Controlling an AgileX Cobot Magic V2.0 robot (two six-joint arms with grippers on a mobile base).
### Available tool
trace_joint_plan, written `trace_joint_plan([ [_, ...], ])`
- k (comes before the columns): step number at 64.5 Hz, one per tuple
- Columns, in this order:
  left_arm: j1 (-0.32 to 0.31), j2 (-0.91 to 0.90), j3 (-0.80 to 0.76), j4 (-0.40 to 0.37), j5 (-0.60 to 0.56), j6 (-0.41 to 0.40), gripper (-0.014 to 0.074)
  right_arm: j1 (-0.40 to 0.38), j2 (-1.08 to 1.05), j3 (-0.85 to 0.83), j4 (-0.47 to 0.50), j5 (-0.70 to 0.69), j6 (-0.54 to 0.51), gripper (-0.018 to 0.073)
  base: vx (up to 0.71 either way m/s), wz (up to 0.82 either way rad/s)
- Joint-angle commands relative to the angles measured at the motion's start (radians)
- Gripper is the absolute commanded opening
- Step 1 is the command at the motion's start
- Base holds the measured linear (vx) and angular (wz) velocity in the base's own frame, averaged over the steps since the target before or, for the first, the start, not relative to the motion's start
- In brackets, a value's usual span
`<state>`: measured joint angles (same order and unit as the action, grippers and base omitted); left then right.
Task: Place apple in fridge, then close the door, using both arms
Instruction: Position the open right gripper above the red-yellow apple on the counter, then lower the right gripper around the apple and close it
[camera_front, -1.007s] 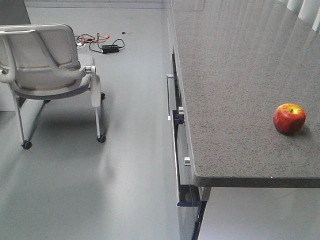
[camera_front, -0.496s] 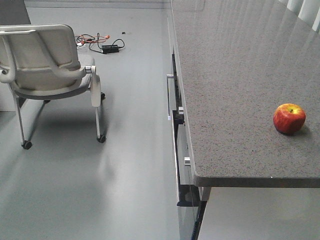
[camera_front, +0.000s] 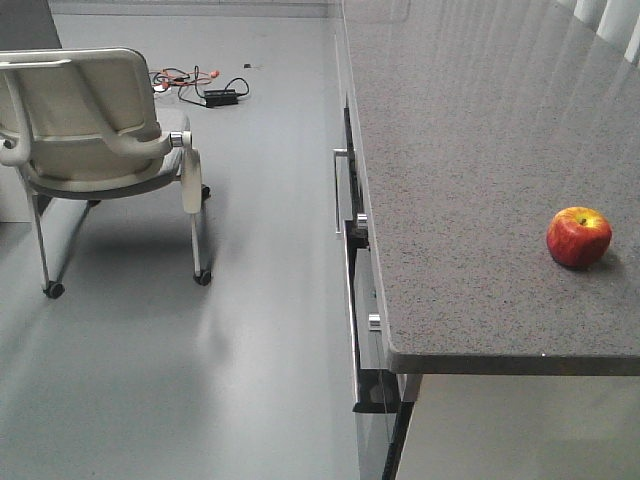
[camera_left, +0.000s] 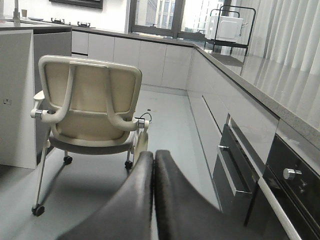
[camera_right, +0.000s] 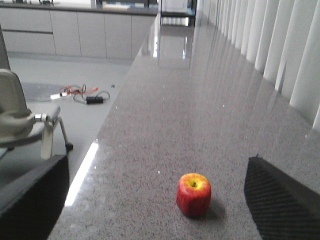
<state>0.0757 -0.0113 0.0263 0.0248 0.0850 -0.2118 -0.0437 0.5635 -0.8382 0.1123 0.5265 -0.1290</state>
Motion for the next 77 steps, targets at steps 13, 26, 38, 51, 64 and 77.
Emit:
trace_joint_plan([
  [13,-0.006,-0.014,0.028,-0.001,-0.073,-0.003,-0.0006,-0.004,0.312,-0.237,-0.161,0.044,0.086,0.0695,0.0,0.0],
  [26,-0.006,-0.014,0.028,-0.001,-0.073,-0.003,-0.0006,-0.005,0.588,-0.457,-0.215,0.196,0.147,0.0664,0.0,0.0],
  [38,-0.006,-0.014,0.028,-0.001,-0.073,-0.003,-0.0006,-0.006,0.814,-0.632,-0.21,0.283,0.162,0.0648,0.0,0.0],
  [51,-0.006,-0.014,0.028,-0.001,-0.073,-0.003,-0.0006,-0.058,0.989,-0.741,-0.196,0.332,0.179,0.0643,0.0,0.0],
  [64,-0.006,-0.014,0.028,-0.001,-0.073,-0.003,-0.0006,-0.135,1.107,-0.752,-0.073,0.337,0.072,0.0639,0.0,0.0],
  [77,-0.006,-0.014,0.028,-0.001,-0.073,-0.003,-0.0006,-0.143,1.193,-0.752,-0.025,0.315,0.007,0.0634,0.0,0.0],
])
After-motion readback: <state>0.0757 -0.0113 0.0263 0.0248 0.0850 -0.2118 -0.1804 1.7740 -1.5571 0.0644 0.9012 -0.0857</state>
